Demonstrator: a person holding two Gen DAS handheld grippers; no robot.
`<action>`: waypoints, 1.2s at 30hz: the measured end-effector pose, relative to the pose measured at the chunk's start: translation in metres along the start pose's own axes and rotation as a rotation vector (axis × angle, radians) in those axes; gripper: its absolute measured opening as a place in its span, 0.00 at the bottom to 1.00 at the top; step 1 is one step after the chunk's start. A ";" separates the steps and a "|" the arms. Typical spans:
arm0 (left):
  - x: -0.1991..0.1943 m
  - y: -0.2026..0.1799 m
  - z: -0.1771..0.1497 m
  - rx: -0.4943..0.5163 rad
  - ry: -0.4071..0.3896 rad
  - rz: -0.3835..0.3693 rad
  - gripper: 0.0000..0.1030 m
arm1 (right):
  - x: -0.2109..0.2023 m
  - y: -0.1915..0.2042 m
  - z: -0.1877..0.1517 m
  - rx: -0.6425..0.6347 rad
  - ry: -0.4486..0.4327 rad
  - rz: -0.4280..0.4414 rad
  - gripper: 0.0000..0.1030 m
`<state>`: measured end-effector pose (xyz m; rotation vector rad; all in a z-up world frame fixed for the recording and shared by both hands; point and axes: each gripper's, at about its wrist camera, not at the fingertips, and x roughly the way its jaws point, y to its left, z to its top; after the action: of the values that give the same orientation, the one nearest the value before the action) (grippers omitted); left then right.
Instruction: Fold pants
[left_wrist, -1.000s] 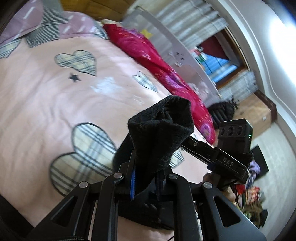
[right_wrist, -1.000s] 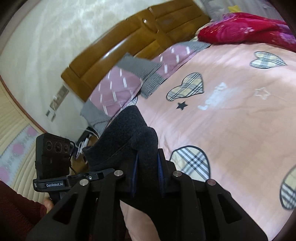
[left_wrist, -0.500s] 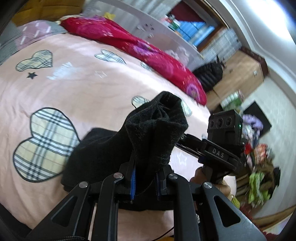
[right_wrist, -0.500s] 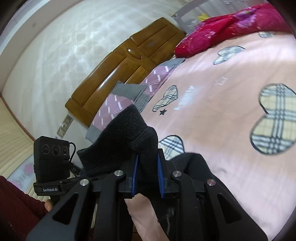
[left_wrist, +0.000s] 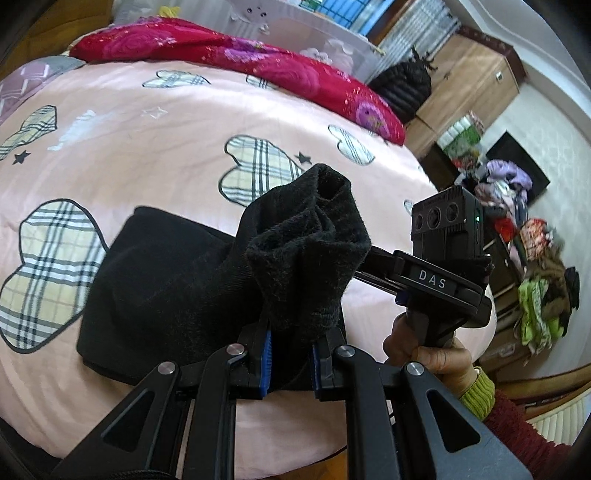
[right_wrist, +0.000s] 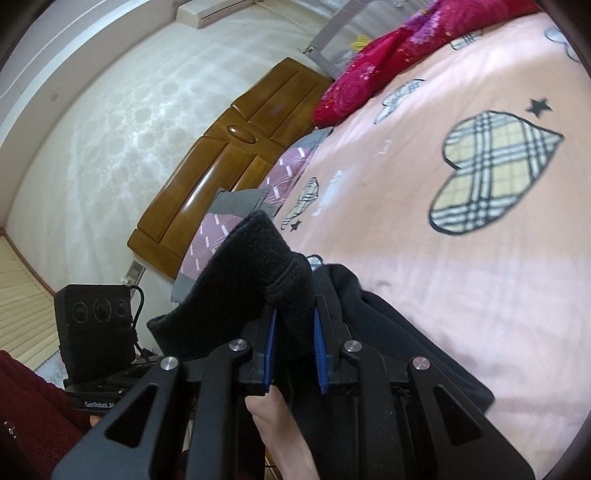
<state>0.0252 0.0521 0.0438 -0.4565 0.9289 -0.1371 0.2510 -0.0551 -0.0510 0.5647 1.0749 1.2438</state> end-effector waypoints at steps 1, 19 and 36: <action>0.004 -0.002 -0.002 0.009 0.010 0.001 0.15 | -0.002 -0.004 -0.004 0.007 -0.001 -0.004 0.19; 0.056 -0.026 -0.026 0.144 0.116 0.039 0.16 | -0.041 -0.038 -0.034 0.054 -0.018 -0.160 0.18; 0.033 -0.039 -0.035 0.210 0.129 -0.093 0.63 | -0.105 -0.008 -0.059 0.189 -0.243 -0.362 0.88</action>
<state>0.0205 -0.0044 0.0187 -0.2989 1.0080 -0.3489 0.2075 -0.1674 -0.0475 0.6157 1.0391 0.7433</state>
